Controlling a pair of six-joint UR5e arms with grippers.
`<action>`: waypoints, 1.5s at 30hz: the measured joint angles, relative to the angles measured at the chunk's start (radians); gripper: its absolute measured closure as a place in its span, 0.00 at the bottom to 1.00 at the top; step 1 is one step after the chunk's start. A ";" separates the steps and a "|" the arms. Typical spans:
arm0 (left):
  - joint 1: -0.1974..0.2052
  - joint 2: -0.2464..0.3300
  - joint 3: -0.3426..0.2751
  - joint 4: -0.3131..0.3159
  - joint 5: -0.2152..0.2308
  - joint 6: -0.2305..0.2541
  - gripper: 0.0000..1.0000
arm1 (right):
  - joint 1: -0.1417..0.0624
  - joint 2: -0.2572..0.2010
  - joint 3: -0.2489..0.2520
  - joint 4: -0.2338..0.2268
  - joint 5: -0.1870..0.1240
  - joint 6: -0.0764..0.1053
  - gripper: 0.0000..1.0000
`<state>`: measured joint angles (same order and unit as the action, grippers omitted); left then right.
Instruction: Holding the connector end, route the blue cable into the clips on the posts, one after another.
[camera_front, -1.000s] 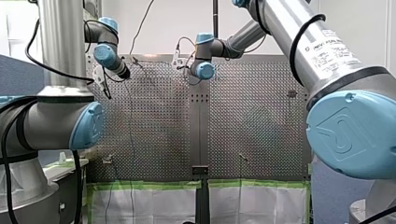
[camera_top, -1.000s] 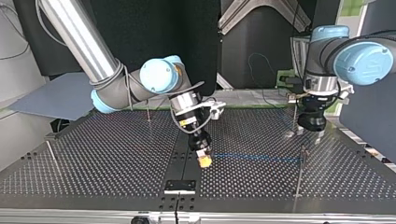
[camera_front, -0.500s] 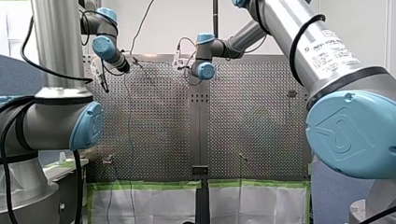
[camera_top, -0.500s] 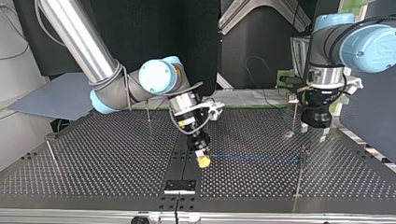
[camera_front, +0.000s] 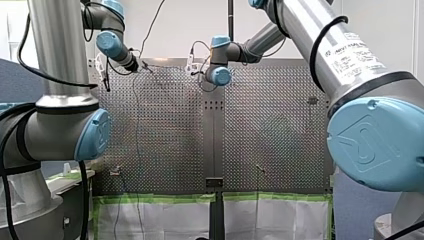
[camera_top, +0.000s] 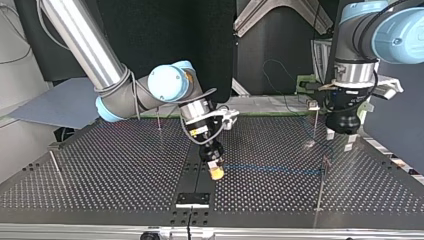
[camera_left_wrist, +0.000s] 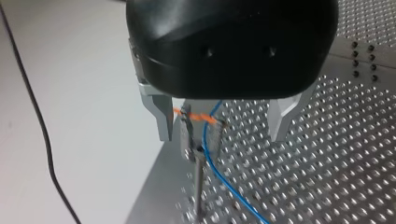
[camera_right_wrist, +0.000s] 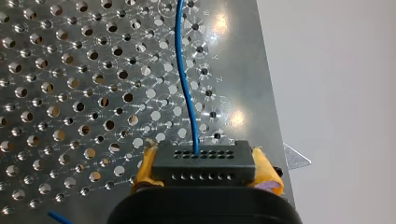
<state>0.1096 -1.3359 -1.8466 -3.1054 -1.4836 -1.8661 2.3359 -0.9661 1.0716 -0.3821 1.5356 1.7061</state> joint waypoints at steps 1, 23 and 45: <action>0.000 0.001 0.000 0.006 0.008 0.006 0.00 | 0.000 0.000 0.000 0.000 0.000 0.000 1.00; -0.022 -0.035 0.036 0.033 0.045 0.033 0.00 | -0.004 0.006 0.000 -0.002 0.000 0.000 1.00; -0.028 -0.036 0.036 0.033 0.026 0.040 0.00 | -0.005 0.023 0.000 -0.005 -0.005 0.008 1.00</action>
<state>0.0816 -1.3716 -1.8101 -3.0729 -1.4577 -1.8265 2.3309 -0.9435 1.0714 -0.3869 1.5311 1.7138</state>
